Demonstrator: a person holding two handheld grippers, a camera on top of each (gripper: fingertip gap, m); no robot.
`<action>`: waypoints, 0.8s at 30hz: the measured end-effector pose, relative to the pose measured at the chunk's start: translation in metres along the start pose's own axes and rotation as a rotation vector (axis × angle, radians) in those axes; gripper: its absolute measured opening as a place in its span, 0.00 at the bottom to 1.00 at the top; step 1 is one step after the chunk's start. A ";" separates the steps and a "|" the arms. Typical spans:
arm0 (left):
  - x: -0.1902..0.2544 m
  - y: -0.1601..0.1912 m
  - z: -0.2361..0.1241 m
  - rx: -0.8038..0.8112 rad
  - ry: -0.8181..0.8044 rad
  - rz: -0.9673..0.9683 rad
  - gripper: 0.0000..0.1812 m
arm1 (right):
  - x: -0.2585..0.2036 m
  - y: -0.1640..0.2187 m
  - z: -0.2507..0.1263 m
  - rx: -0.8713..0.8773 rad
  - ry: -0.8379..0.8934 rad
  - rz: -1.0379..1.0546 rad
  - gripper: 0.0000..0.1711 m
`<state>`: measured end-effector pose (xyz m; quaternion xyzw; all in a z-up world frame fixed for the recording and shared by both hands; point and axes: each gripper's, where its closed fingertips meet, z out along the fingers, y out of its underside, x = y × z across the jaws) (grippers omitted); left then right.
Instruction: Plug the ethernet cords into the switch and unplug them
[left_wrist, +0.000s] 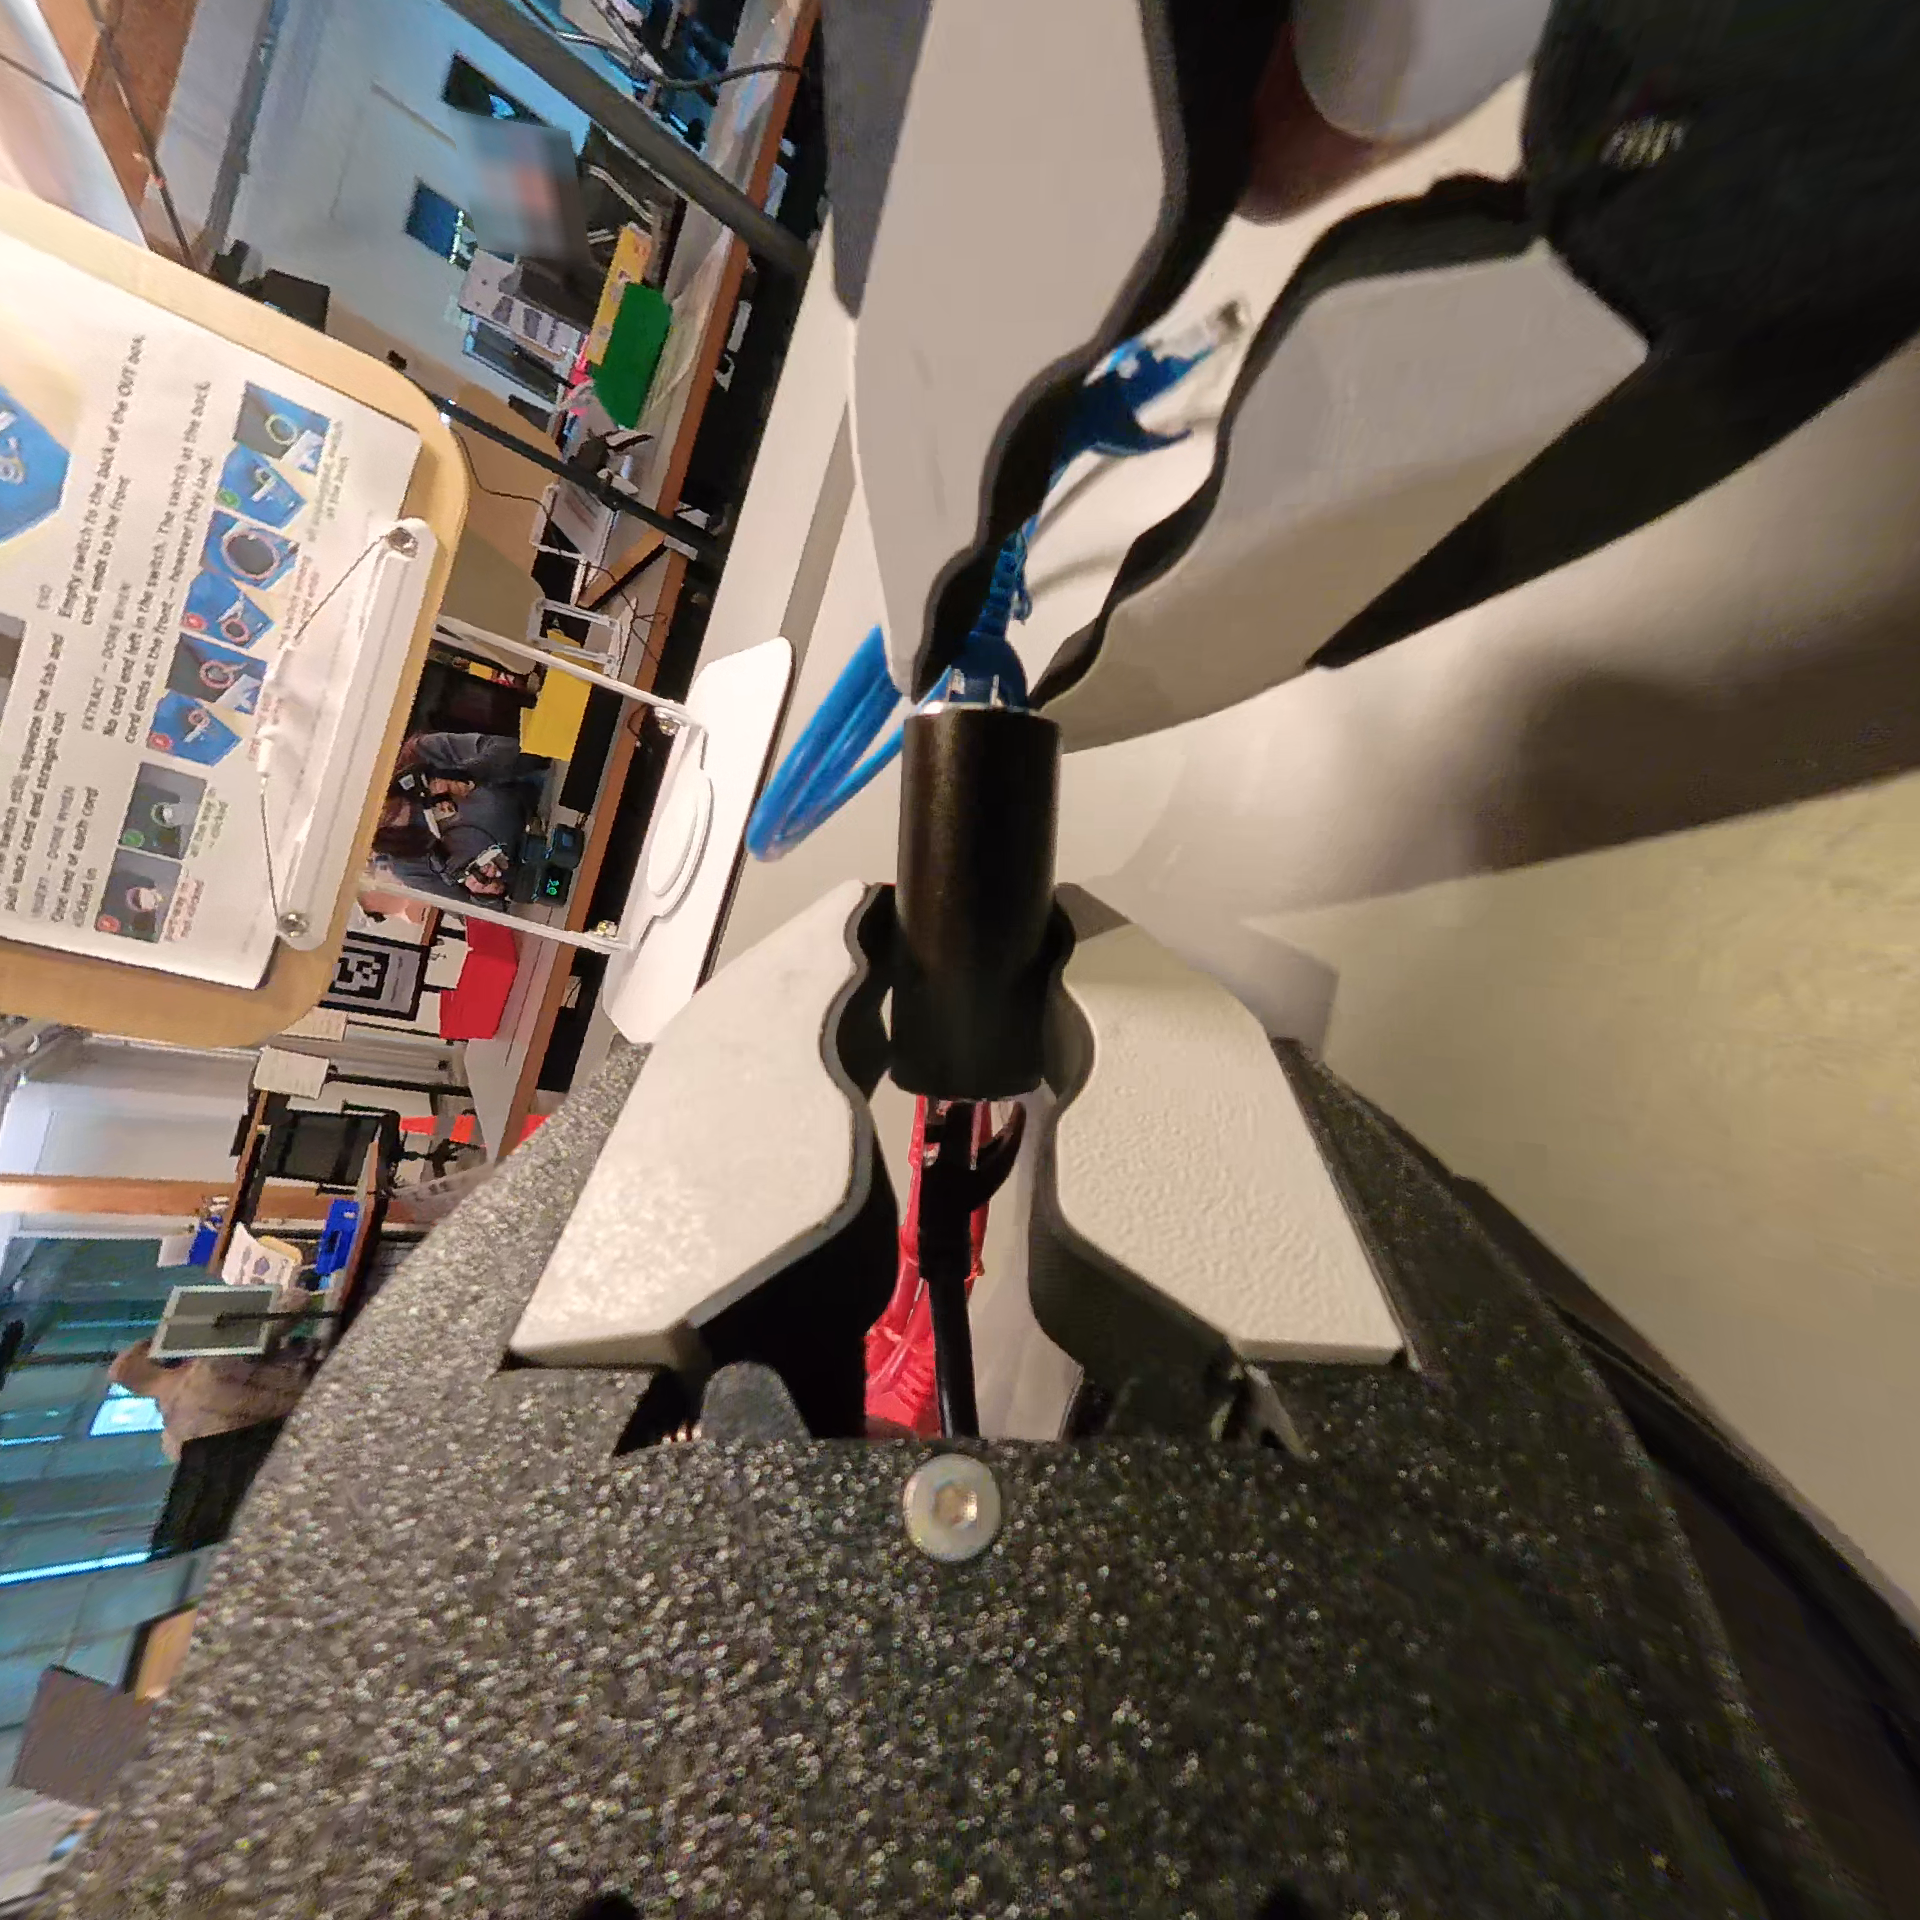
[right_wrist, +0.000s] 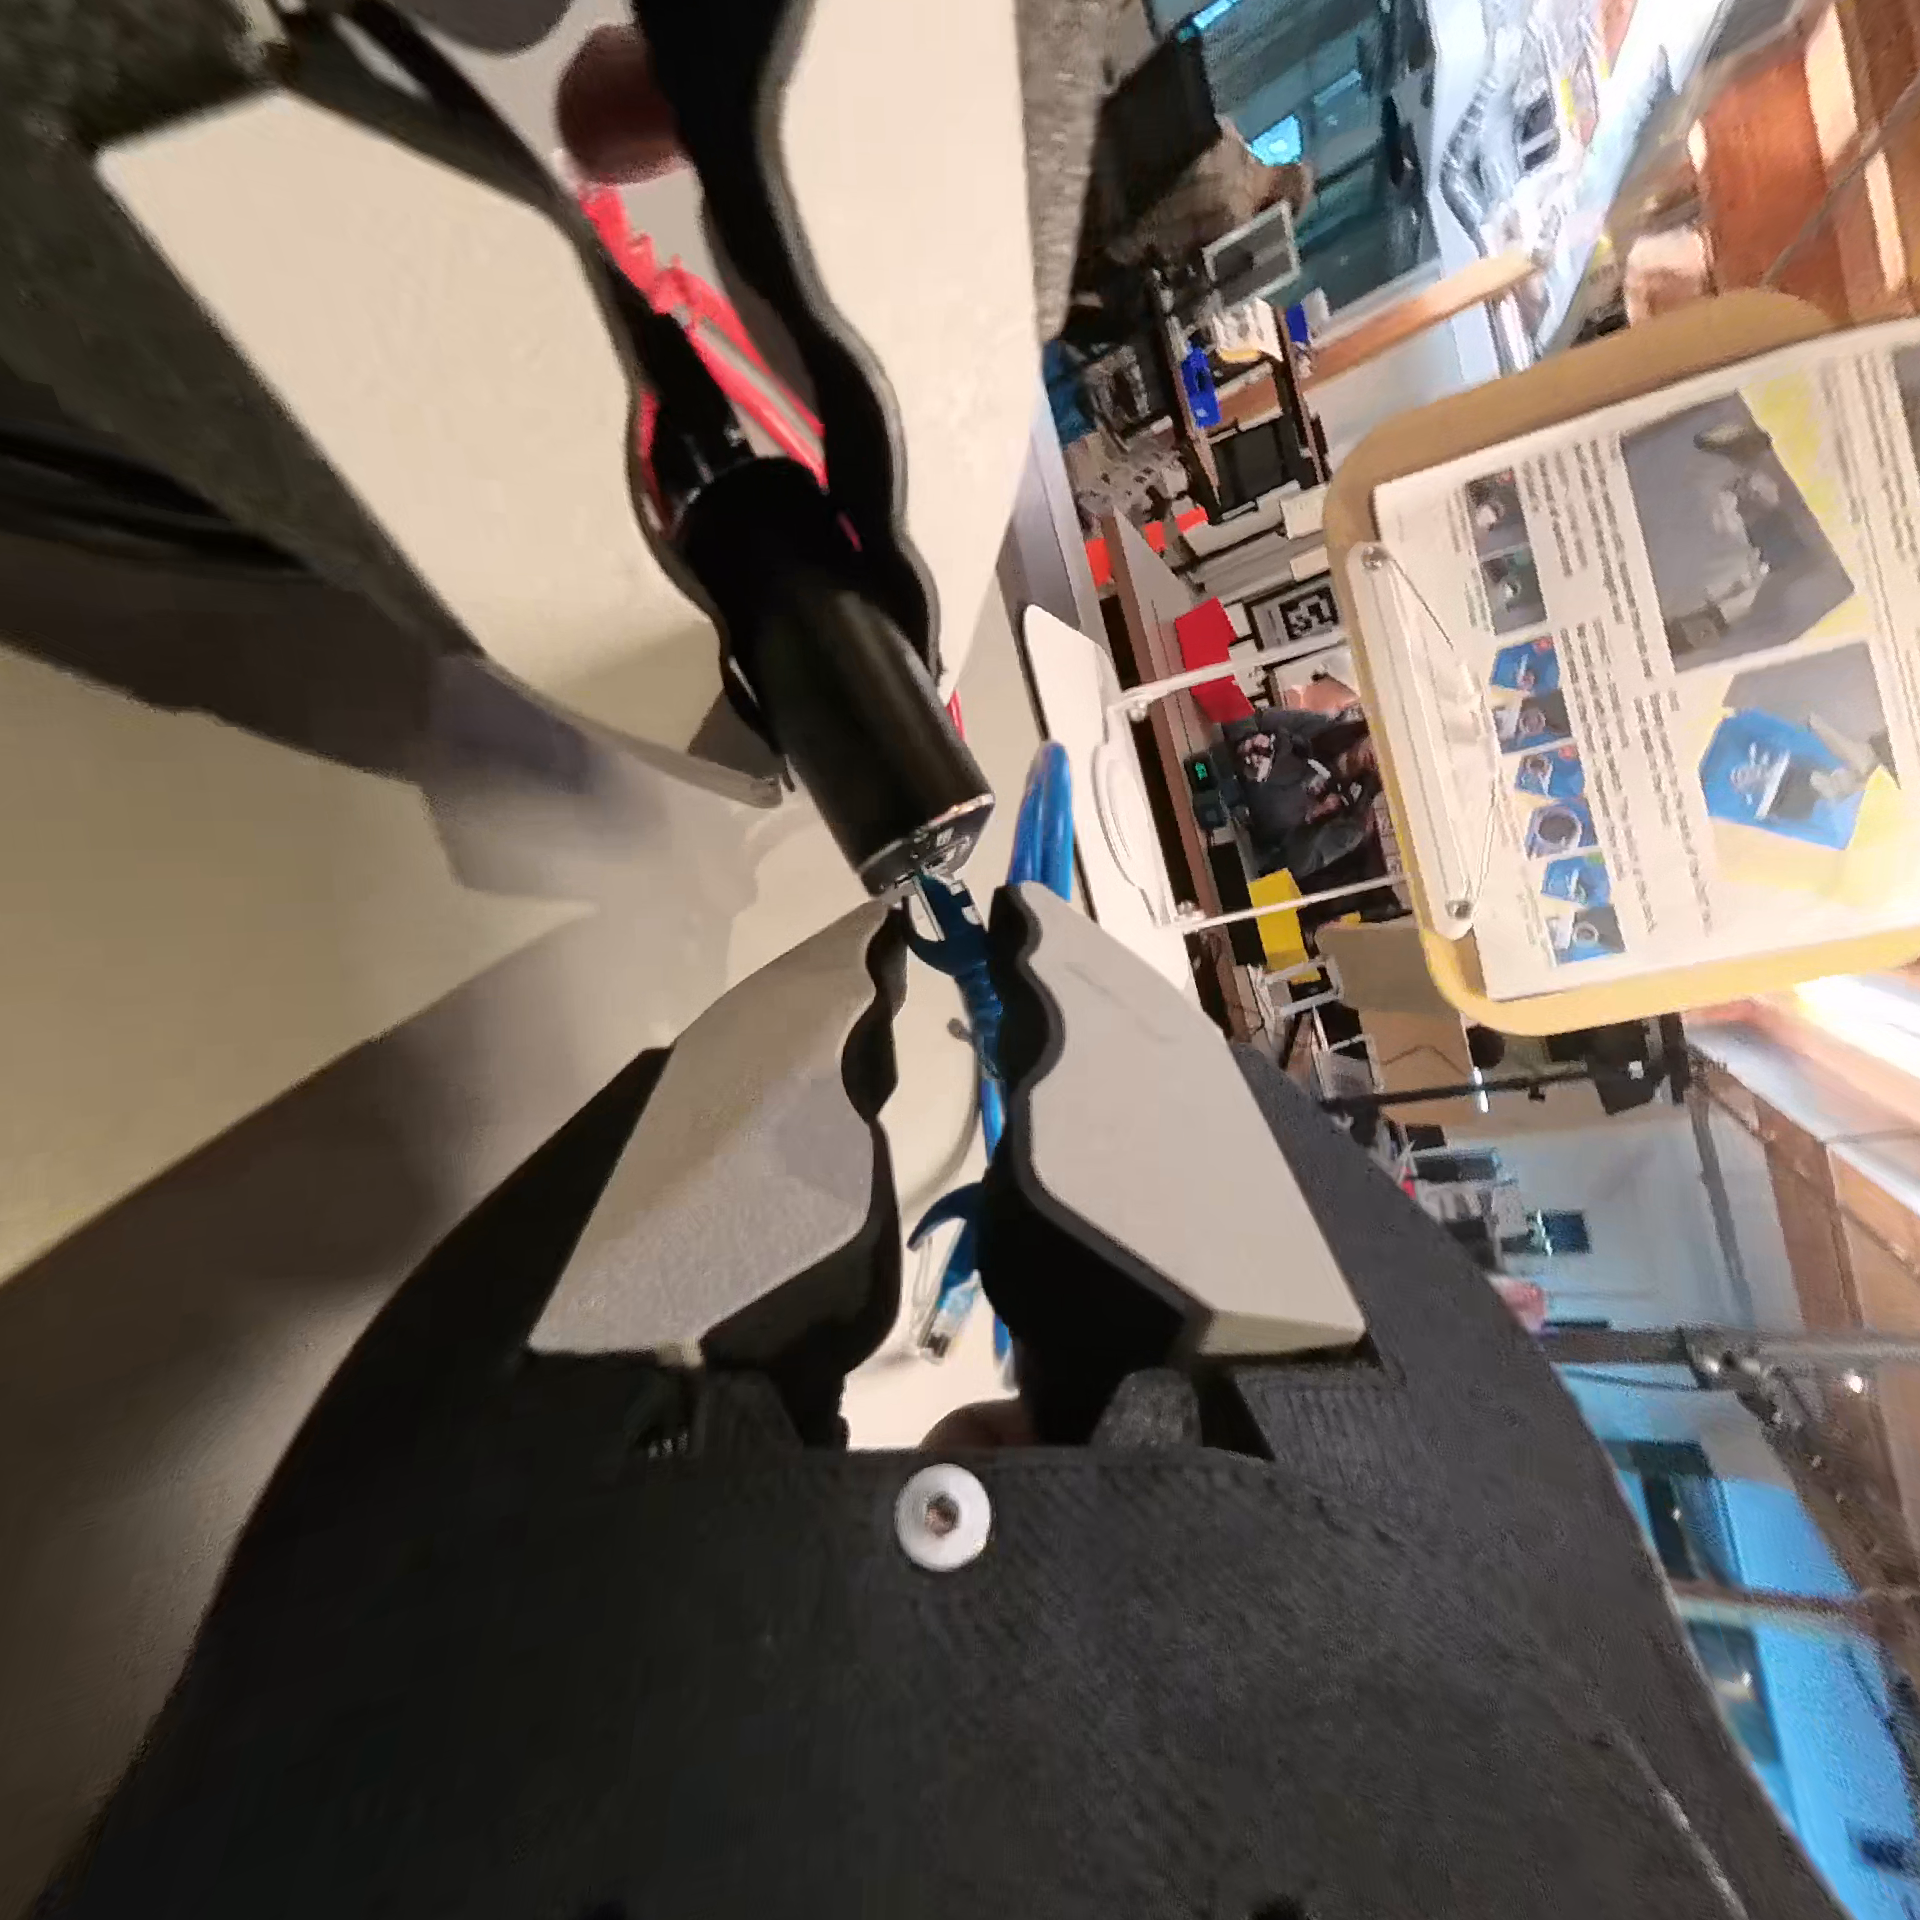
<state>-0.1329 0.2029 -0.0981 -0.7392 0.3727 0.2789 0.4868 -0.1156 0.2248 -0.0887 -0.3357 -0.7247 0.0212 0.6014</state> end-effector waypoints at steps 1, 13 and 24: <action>-0.001 0.000 0.000 0.006 -0.004 -0.017 0.15 | 0.001 0.000 0.000 -0.006 0.012 0.016 0.10; -0.004 -0.001 0.001 0.044 -0.036 -0.076 0.15 | 0.008 -0.002 -0.001 -0.018 0.111 -0.011 0.09; -0.004 -0.006 -0.002 0.081 -0.056 -0.149 0.15 | 0.015 -0.005 -0.009 -0.053 0.219 -0.158 0.09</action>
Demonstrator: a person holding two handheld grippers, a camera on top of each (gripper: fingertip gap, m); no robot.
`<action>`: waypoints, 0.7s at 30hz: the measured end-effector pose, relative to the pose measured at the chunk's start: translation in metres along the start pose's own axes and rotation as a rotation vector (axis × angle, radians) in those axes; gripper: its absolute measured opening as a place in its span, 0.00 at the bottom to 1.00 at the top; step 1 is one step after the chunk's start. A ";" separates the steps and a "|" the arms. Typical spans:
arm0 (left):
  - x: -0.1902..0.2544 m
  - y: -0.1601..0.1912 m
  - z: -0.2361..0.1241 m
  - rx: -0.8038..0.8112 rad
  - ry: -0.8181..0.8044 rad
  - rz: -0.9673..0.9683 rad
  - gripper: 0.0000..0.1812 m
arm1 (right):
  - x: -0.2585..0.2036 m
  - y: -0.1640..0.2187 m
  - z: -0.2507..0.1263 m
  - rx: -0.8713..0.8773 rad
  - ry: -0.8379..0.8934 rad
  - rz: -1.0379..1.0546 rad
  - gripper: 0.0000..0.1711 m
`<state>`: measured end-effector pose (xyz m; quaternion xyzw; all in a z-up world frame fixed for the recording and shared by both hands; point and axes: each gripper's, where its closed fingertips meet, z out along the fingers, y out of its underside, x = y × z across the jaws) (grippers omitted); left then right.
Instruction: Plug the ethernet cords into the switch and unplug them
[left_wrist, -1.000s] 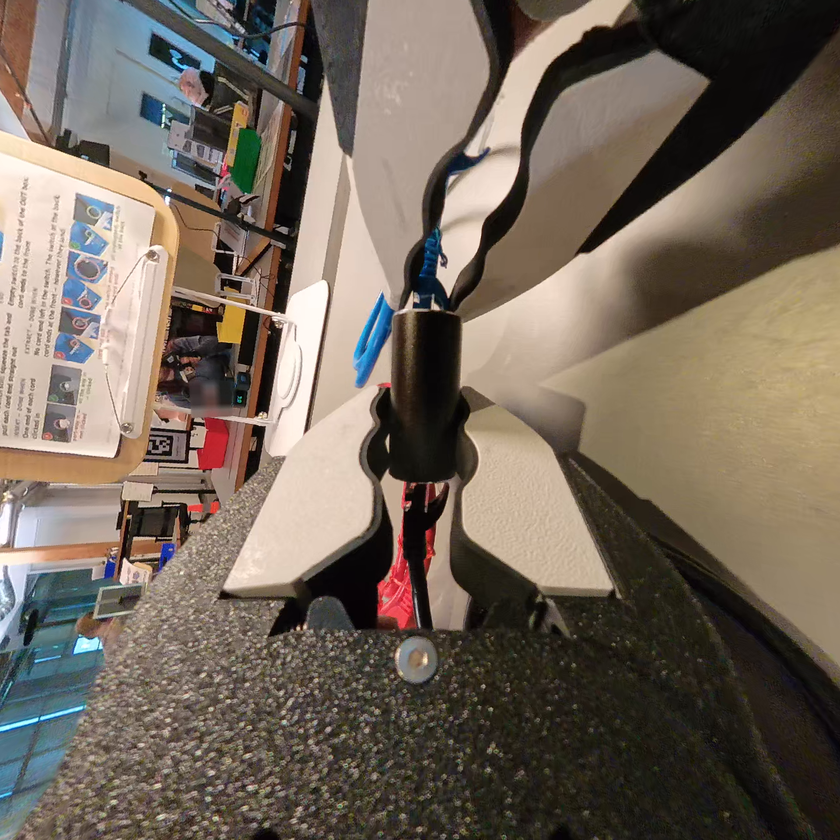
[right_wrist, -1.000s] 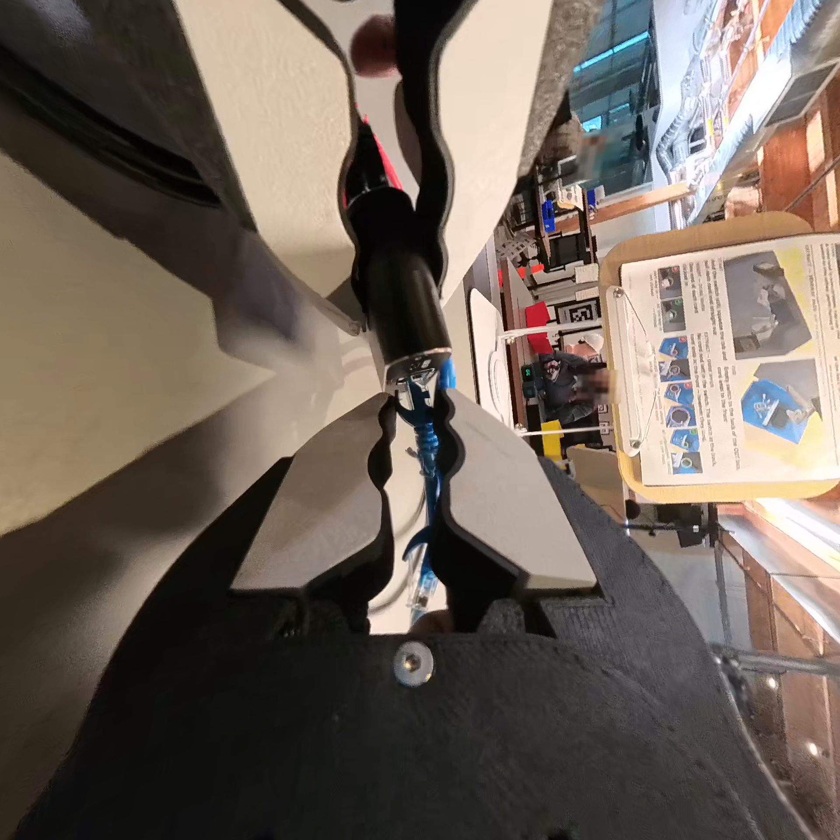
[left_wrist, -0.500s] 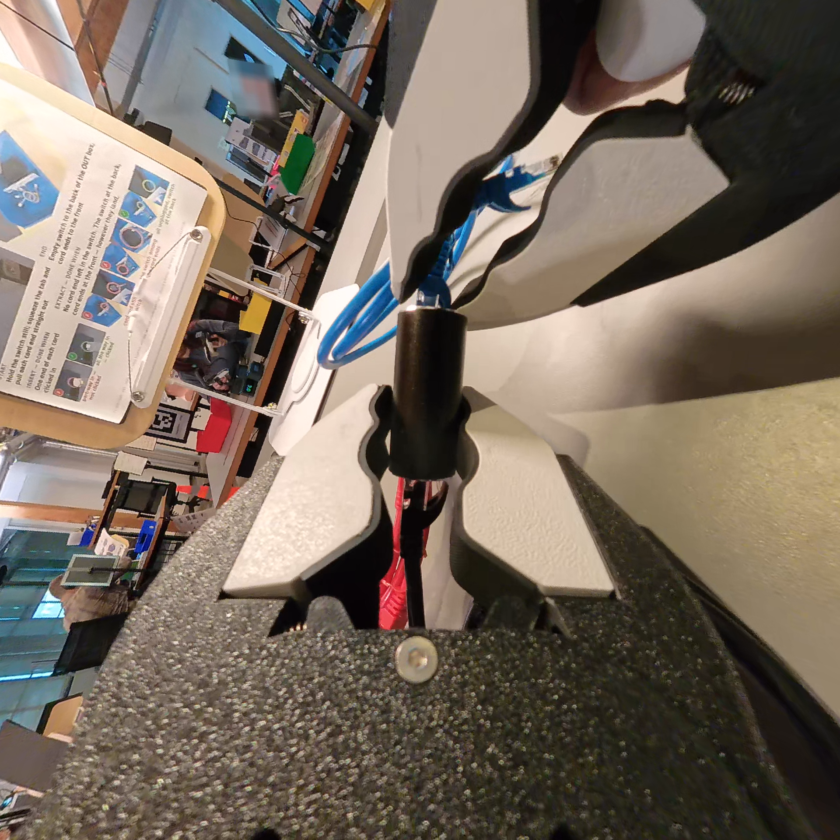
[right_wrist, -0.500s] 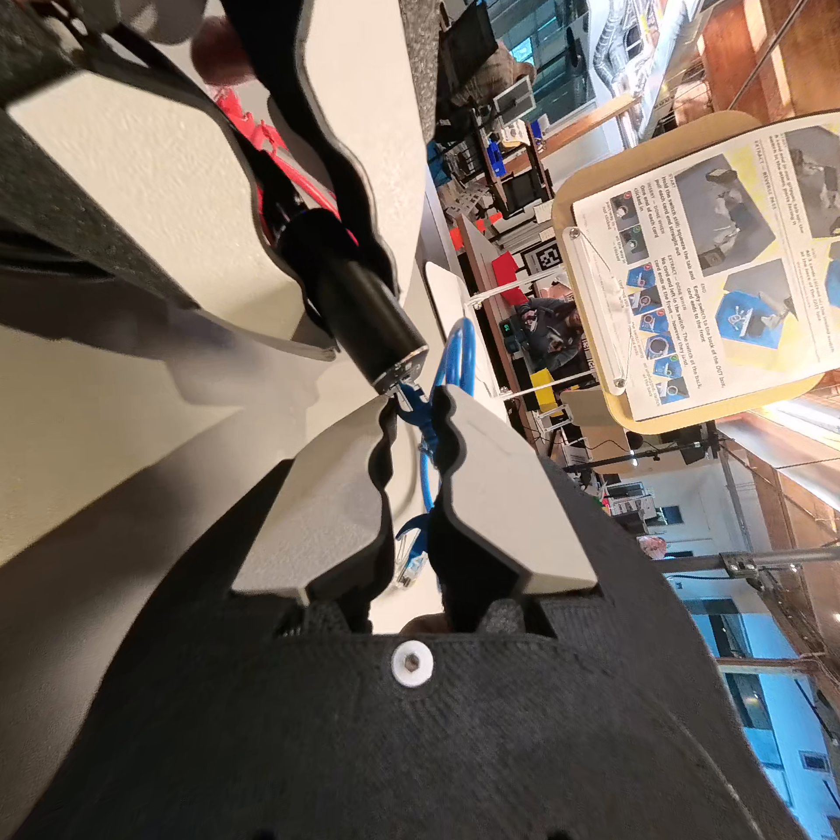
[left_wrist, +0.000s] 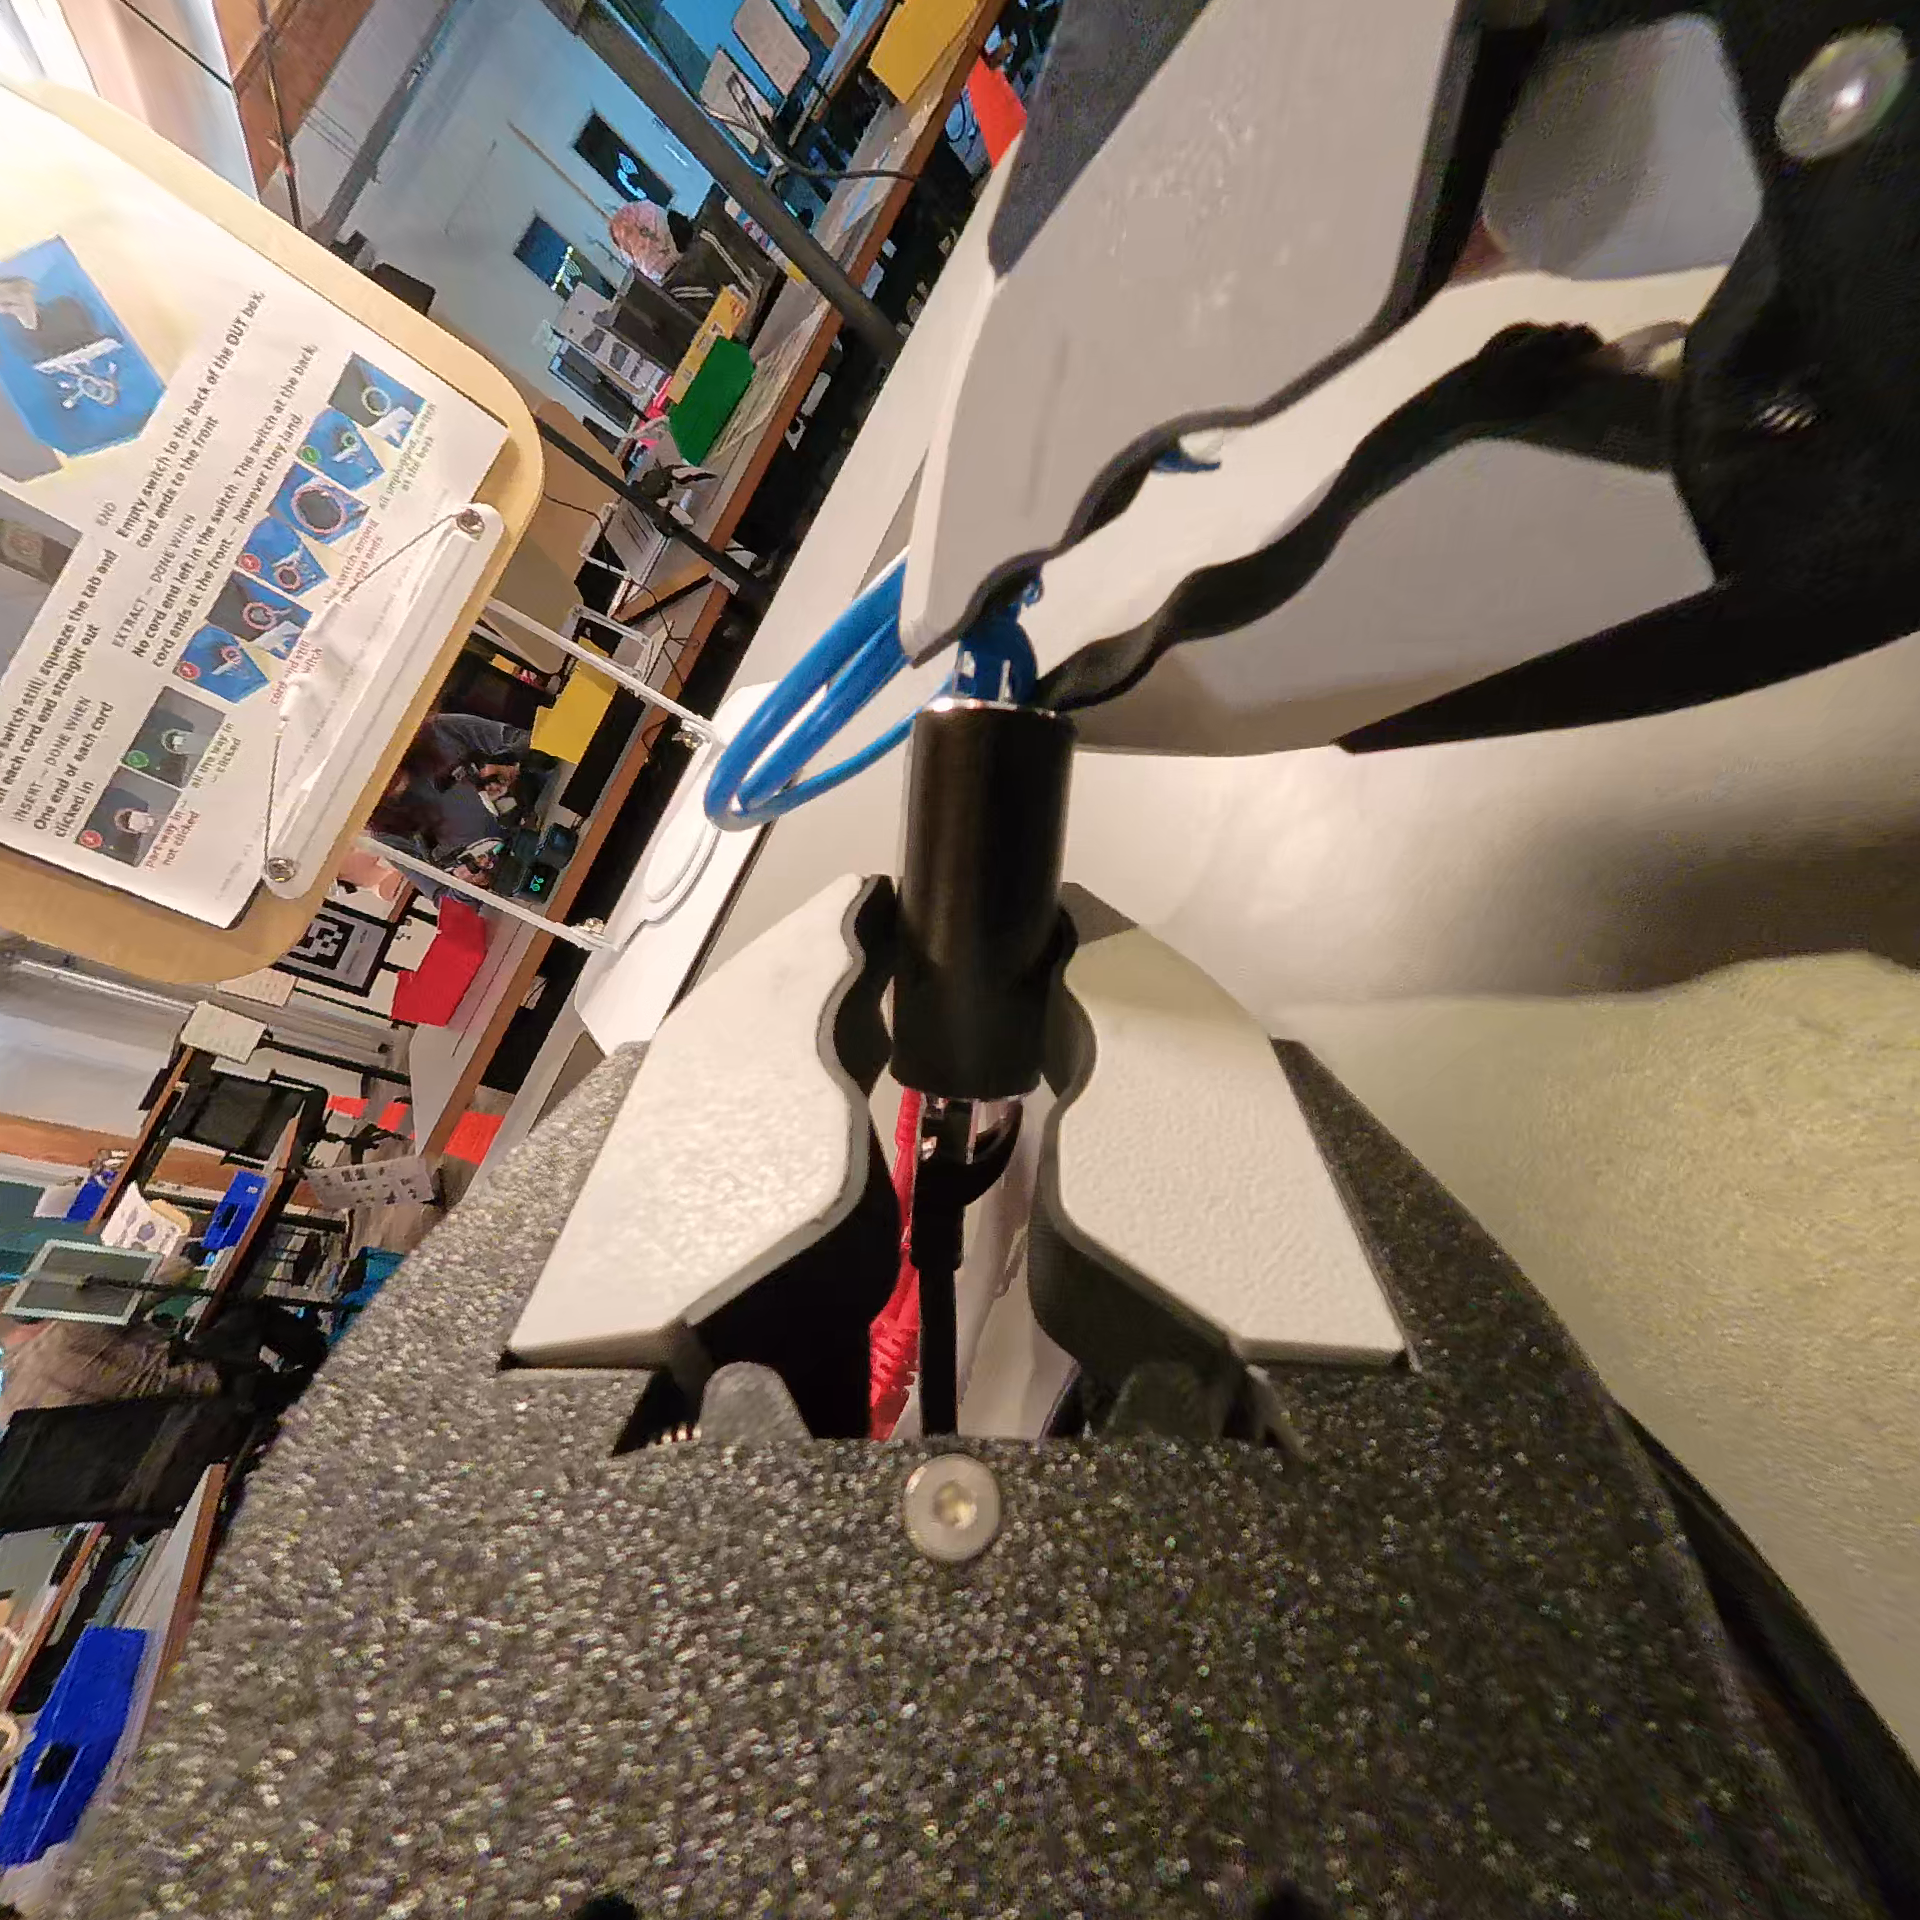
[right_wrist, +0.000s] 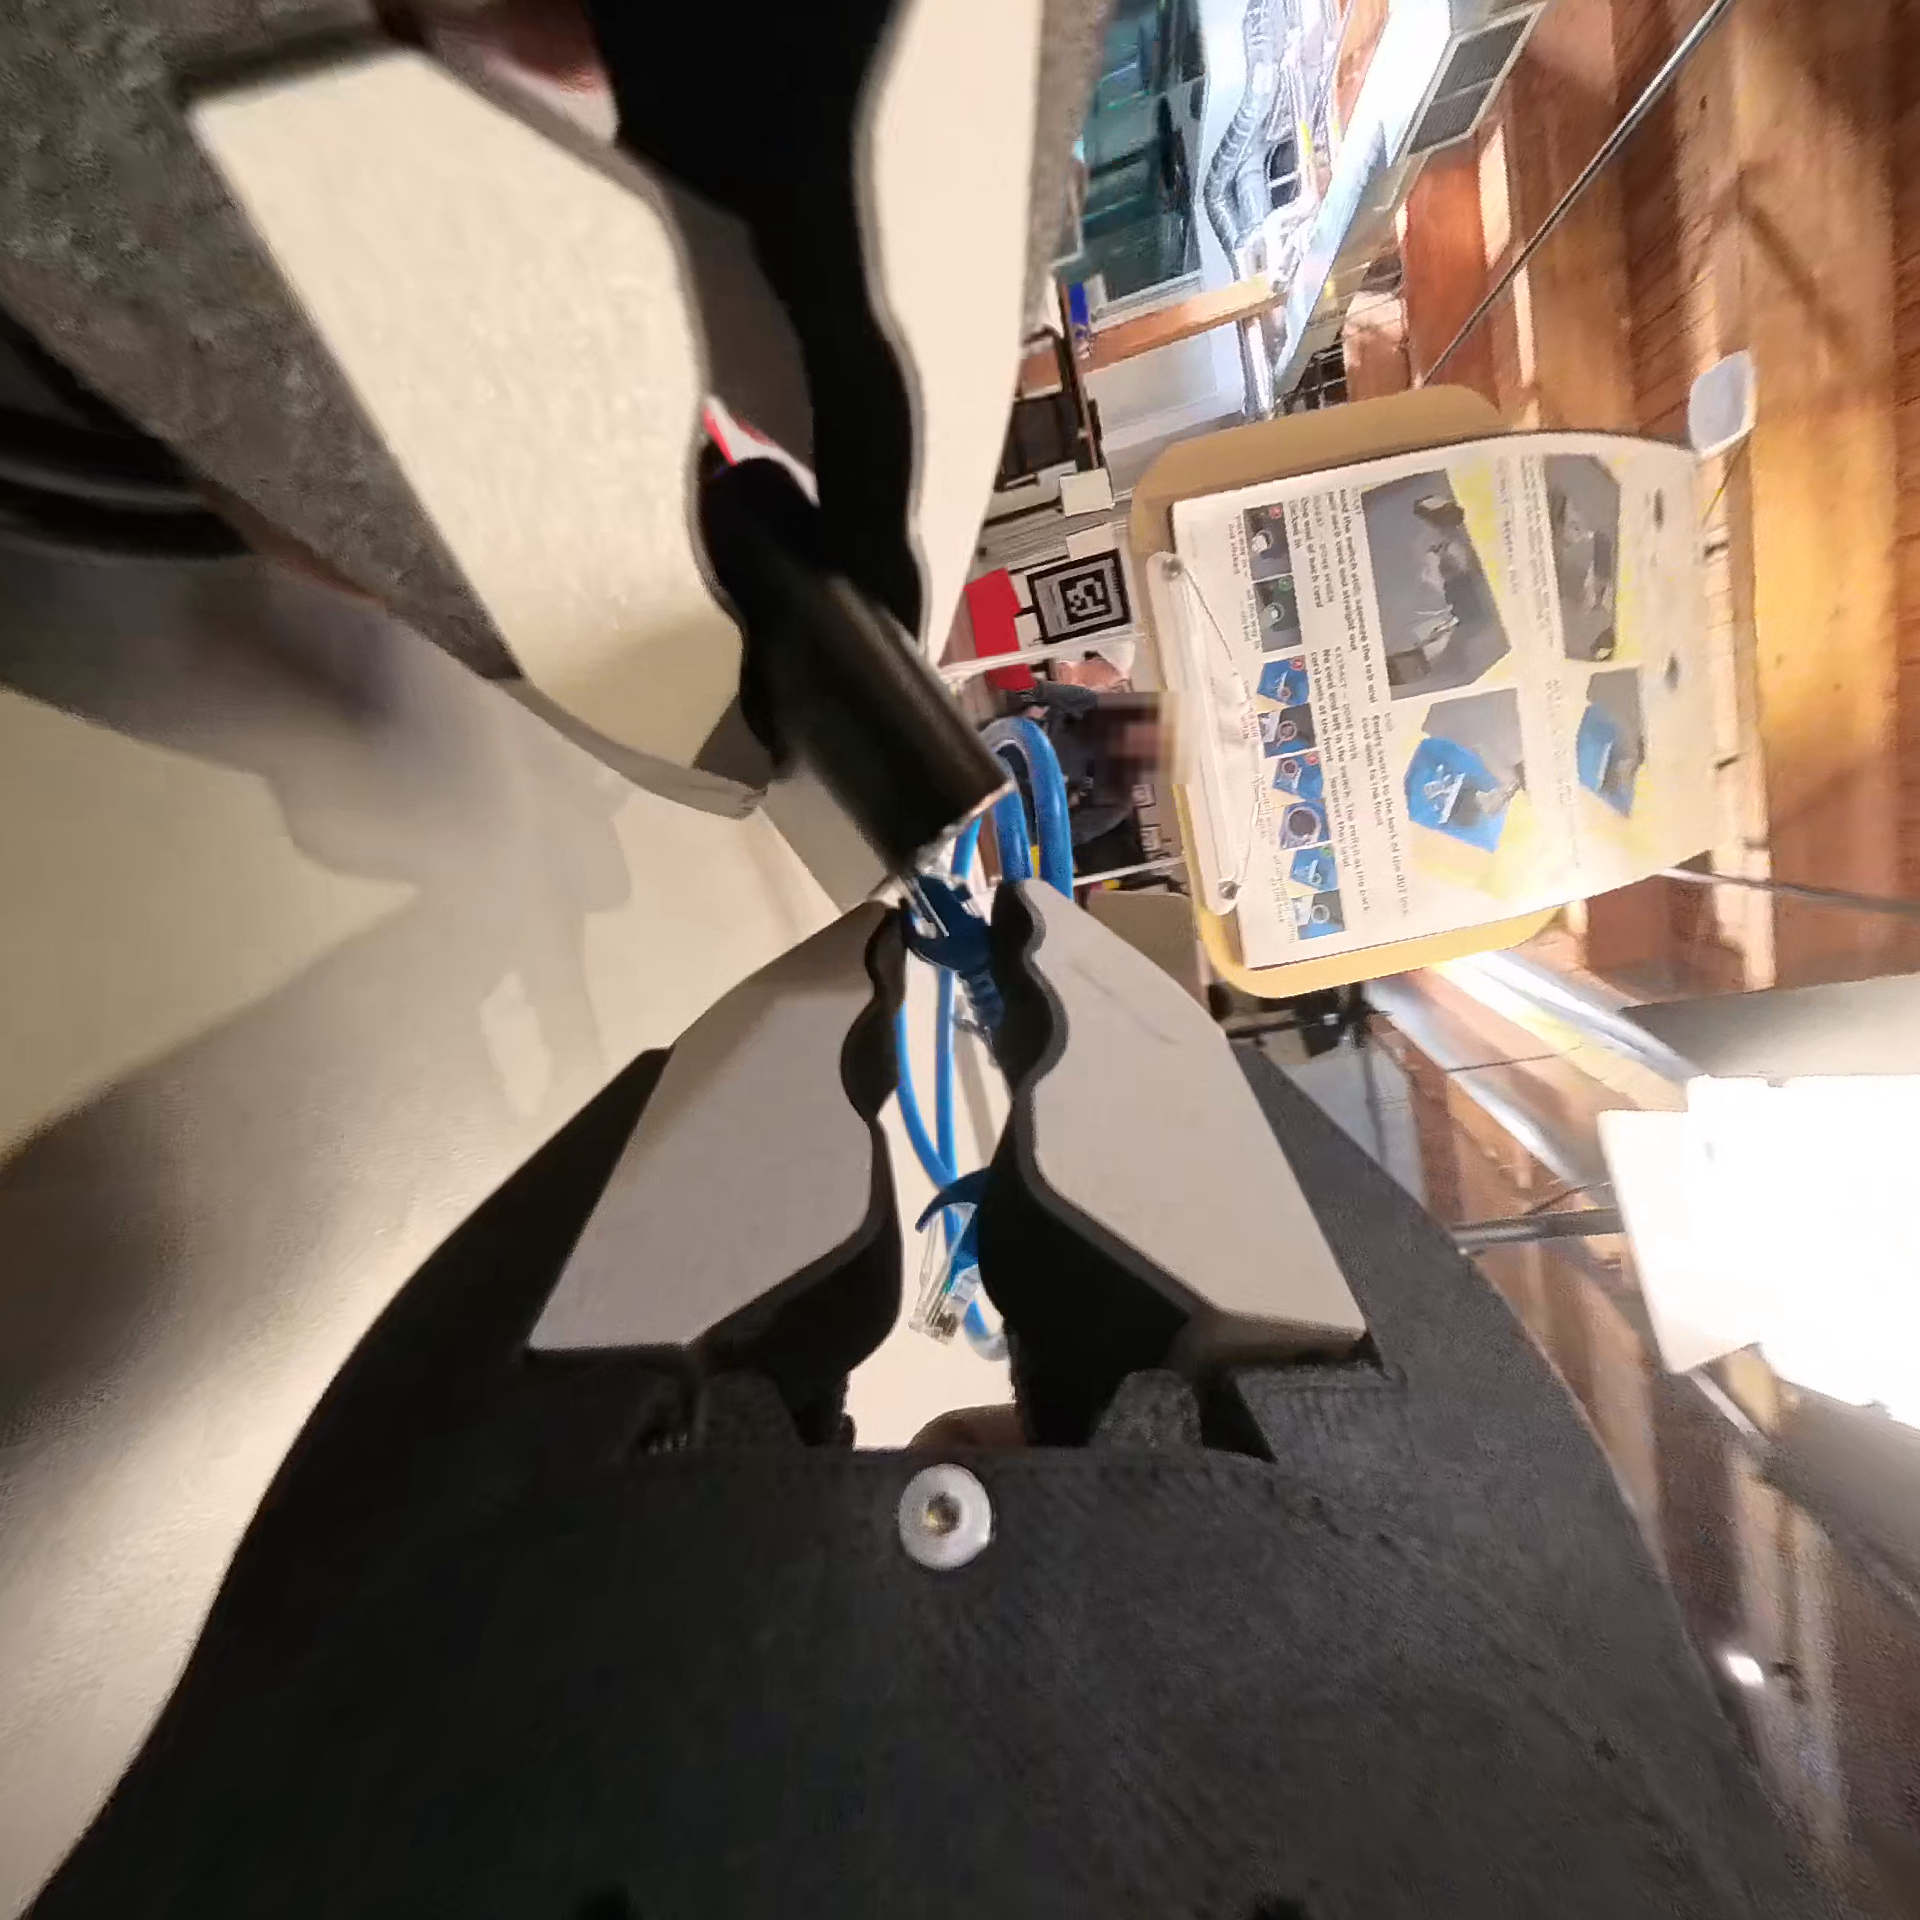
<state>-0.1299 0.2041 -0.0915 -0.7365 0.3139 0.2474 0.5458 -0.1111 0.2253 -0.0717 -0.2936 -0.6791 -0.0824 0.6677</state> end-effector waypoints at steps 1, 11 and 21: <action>0.000 -0.001 0.000 0.001 -0.004 -0.002 0.15 | 0.000 0.000 -0.001 0.010 -0.016 0.057 0.09; 0.001 0.001 0.000 -0.018 0.028 -0.013 0.15 | -0.002 0.001 0.000 0.006 -0.026 0.038 0.10; -0.005 0.017 -0.002 -0.050 0.100 -0.094 0.15 | 0.012 0.045 0.006 -0.037 -0.128 0.082 0.09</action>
